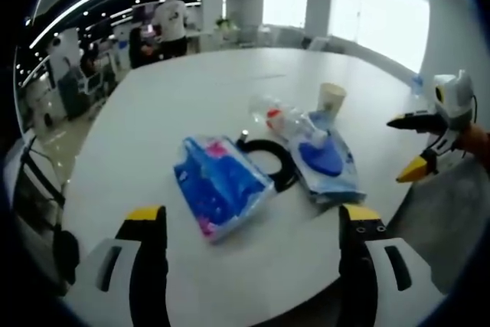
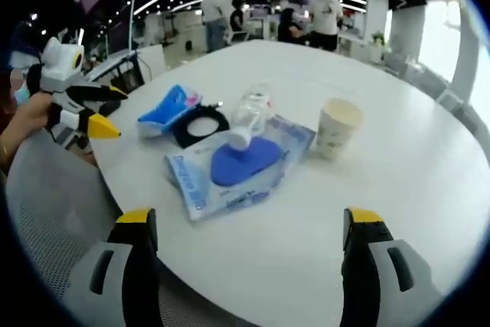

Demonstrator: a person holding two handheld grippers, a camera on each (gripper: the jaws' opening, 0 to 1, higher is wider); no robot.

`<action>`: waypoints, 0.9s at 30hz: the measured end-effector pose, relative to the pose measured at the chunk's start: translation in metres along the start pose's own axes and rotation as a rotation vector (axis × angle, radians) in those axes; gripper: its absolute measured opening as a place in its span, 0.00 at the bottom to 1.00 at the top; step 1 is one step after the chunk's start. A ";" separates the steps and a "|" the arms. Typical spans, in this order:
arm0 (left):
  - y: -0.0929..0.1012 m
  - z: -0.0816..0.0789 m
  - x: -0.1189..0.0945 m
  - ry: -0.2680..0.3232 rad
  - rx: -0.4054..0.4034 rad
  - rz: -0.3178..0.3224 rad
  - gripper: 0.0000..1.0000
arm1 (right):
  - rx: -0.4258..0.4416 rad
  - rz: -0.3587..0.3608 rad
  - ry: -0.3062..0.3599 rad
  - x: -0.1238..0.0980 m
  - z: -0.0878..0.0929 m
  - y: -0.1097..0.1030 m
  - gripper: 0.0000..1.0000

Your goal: Arrange the tabletop items into an orderly group along one side of the table until the central work area is clear of visible clutter.

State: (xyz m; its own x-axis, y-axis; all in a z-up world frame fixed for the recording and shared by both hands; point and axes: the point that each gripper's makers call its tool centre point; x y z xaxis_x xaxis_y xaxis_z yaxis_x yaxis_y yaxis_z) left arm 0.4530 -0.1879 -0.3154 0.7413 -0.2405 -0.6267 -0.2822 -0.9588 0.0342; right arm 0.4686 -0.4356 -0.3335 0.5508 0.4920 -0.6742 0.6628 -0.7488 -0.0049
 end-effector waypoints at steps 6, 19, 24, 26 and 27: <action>0.001 0.000 0.000 -0.002 0.003 0.004 0.90 | 0.002 -0.001 0.005 0.000 -0.001 0.000 0.99; 0.003 -0.005 0.000 0.018 0.022 0.010 0.91 | 0.001 -0.007 0.008 0.000 -0.002 -0.003 0.98; 0.002 -0.005 0.000 0.021 0.017 0.010 0.91 | 0.010 -0.009 0.036 -0.001 -0.008 -0.002 0.96; 0.002 -0.006 -0.001 0.027 0.015 0.008 0.91 | 0.021 -0.013 0.047 -0.002 -0.010 -0.002 0.96; 0.001 -0.007 -0.001 0.031 0.013 0.008 0.91 | 0.024 -0.016 0.053 -0.002 -0.011 -0.003 0.96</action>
State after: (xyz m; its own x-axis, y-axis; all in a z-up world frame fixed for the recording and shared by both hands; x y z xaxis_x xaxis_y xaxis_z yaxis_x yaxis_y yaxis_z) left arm 0.4562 -0.1901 -0.3094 0.7576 -0.2527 -0.6019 -0.2958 -0.9548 0.0285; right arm 0.4714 -0.4295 -0.3238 0.5671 0.5265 -0.6335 0.6595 -0.7509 -0.0337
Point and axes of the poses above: the point that each gripper's makers call its tool centre point, and the gripper's own axes: x roughly forward along the fingers, y roughly to its right, z roughly out of its underside, and after that the axes turned 1 degree about -z, right-handed
